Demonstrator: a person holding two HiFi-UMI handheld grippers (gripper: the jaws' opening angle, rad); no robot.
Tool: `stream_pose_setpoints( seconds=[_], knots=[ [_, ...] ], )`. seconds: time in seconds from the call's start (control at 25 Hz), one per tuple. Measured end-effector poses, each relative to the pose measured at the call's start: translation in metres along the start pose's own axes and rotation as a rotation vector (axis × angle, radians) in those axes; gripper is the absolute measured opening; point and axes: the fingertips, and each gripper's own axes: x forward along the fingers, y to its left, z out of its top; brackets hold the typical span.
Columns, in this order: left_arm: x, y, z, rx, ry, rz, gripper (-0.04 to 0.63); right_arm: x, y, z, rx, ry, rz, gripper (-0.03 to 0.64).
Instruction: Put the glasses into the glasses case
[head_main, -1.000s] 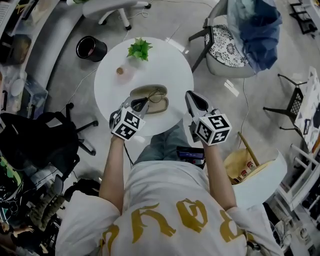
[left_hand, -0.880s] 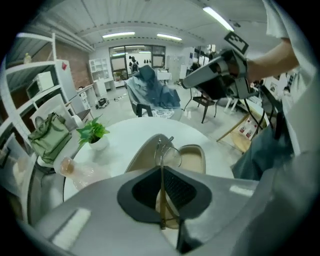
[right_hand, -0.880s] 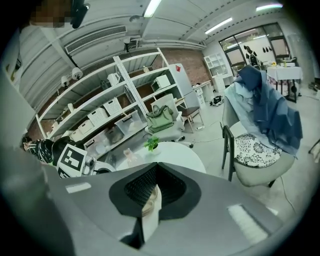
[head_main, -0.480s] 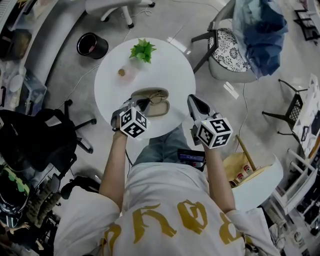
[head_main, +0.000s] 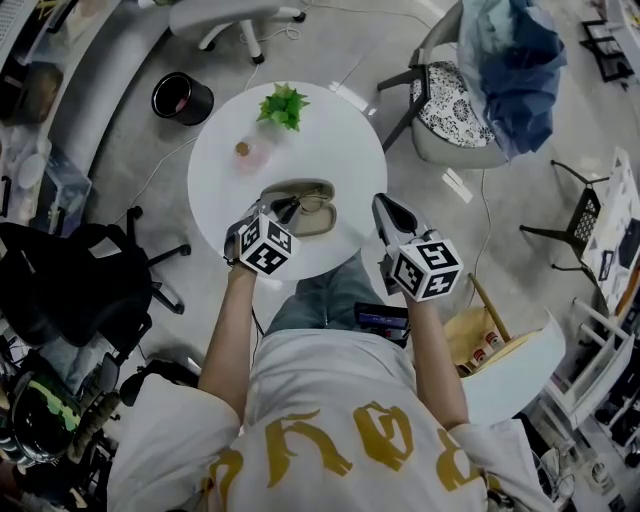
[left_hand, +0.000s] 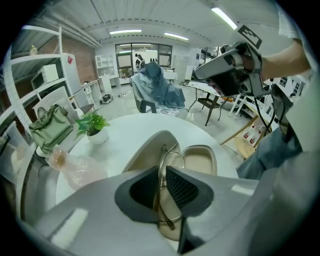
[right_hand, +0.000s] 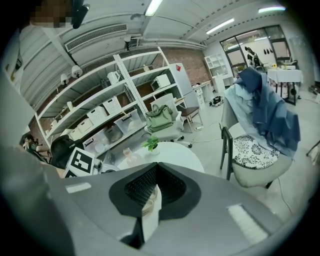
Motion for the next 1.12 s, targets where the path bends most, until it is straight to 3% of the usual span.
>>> stream_pose_setpoints(
  seconds=[0.24, 0.44, 0.64, 0.84, 1.12],
  knots=[
    [-0.010, 0.005, 0.008, -0.056, -0.056, 0.026, 0.055, -0.012, 0.007, 0.005, -0.017, -0.021, -0.023, 0.023],
    [-0.037, 0.013, 0.025, -0.163, -0.156, 0.058, 0.055, -0.023, 0.020, 0.018, -0.053, -0.056, -0.027, 0.023],
    [-0.082, 0.019, 0.059, -0.340, -0.357, 0.057, 0.008, -0.036, 0.038, 0.032, -0.091, -0.102, -0.021, 0.023],
    [-0.130, 0.025, 0.094, -0.394, -0.560, 0.077, 0.002, -0.052, 0.054, 0.048, -0.109, -0.166, -0.021, 0.023],
    [-0.185, 0.017, 0.108, -0.429, -0.699, 0.089, 0.002, -0.066, 0.085, 0.068, -0.109, -0.239, 0.027, 0.023]
  ],
)
